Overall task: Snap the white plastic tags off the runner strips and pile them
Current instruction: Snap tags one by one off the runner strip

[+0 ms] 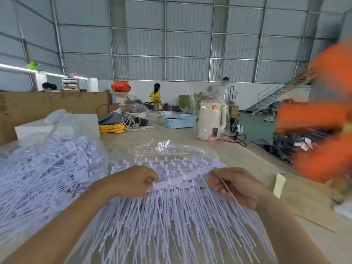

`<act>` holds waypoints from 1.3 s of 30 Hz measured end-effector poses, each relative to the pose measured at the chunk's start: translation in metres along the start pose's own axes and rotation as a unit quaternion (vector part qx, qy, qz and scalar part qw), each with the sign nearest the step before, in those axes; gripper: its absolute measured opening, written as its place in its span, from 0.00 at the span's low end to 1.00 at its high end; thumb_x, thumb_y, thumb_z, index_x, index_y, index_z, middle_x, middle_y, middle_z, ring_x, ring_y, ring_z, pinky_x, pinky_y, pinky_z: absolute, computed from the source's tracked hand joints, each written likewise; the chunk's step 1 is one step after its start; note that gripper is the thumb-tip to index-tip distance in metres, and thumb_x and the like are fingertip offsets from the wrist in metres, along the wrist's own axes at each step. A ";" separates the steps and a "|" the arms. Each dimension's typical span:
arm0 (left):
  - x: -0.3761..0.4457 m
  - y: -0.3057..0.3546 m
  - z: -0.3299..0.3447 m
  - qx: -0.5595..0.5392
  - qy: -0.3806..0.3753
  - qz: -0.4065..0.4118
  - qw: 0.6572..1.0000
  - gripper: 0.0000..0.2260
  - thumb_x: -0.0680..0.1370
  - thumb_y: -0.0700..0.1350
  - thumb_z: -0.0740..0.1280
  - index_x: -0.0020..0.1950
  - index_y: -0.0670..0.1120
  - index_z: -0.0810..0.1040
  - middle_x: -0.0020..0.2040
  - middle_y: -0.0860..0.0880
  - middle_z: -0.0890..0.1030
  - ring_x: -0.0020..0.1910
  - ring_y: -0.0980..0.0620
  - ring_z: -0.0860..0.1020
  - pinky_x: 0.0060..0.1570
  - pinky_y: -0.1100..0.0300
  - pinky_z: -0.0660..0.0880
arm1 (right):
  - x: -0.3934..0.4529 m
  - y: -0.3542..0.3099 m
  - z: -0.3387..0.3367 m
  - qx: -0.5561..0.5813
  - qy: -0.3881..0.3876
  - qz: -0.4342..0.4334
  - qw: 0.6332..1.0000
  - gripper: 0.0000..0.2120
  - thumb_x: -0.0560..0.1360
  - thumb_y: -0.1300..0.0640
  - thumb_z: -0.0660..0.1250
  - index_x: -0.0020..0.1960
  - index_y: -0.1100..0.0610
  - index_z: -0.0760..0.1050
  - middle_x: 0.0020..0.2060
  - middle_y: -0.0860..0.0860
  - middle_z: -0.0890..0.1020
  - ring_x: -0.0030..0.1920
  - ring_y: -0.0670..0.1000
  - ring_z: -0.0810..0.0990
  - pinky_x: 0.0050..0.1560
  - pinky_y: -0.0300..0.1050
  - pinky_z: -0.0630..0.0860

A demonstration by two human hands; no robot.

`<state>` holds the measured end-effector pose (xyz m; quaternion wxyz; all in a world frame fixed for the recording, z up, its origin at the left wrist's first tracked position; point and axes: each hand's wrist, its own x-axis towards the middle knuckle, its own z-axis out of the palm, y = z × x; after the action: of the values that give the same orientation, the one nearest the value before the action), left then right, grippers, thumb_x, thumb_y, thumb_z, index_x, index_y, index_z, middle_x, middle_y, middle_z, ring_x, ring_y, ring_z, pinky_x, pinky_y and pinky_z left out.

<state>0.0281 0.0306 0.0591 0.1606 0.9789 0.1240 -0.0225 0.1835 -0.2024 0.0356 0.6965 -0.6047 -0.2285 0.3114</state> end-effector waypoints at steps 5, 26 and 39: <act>0.011 0.047 0.003 0.016 0.221 0.043 0.974 0.14 0.80 0.54 0.59 0.56 0.47 0.76 0.45 0.51 0.78 0.45 0.51 0.76 0.48 0.57 0.73 | 0.001 -0.001 0.004 0.022 -0.020 -0.049 0.998 0.10 0.64 0.62 0.71 0.43 0.66 0.78 0.37 0.60 0.82 0.27 0.49 0.78 0.26 0.37 0.75; 0.043 0.103 0.054 0.139 0.279 0.171 0.935 0.15 0.82 0.45 0.53 0.63 0.40 0.73 0.52 0.42 0.76 0.52 0.44 0.75 0.47 0.53 0.72 | 0.008 0.016 0.020 -0.377 0.172 -0.311 0.855 0.11 0.79 0.55 0.62 0.41 0.61 0.71 0.25 0.50 0.74 0.24 0.44 0.69 0.27 0.35 0.64; 0.045 0.084 0.052 -0.016 0.137 0.202 0.970 0.18 0.82 0.46 0.55 0.35 0.40 0.71 0.32 0.43 0.72 0.30 0.47 0.71 0.34 0.56 0.68 | 0.002 0.011 0.019 -0.242 0.054 -0.331 0.911 0.10 0.80 0.63 0.58 0.40 0.61 0.68 0.21 0.44 0.69 0.23 0.42 0.65 0.26 0.33 0.63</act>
<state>0.0925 -0.0531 0.0321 0.1586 0.9748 -0.0554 0.1467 0.1697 -0.1869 0.0277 0.6035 -0.6601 -0.4459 -0.0349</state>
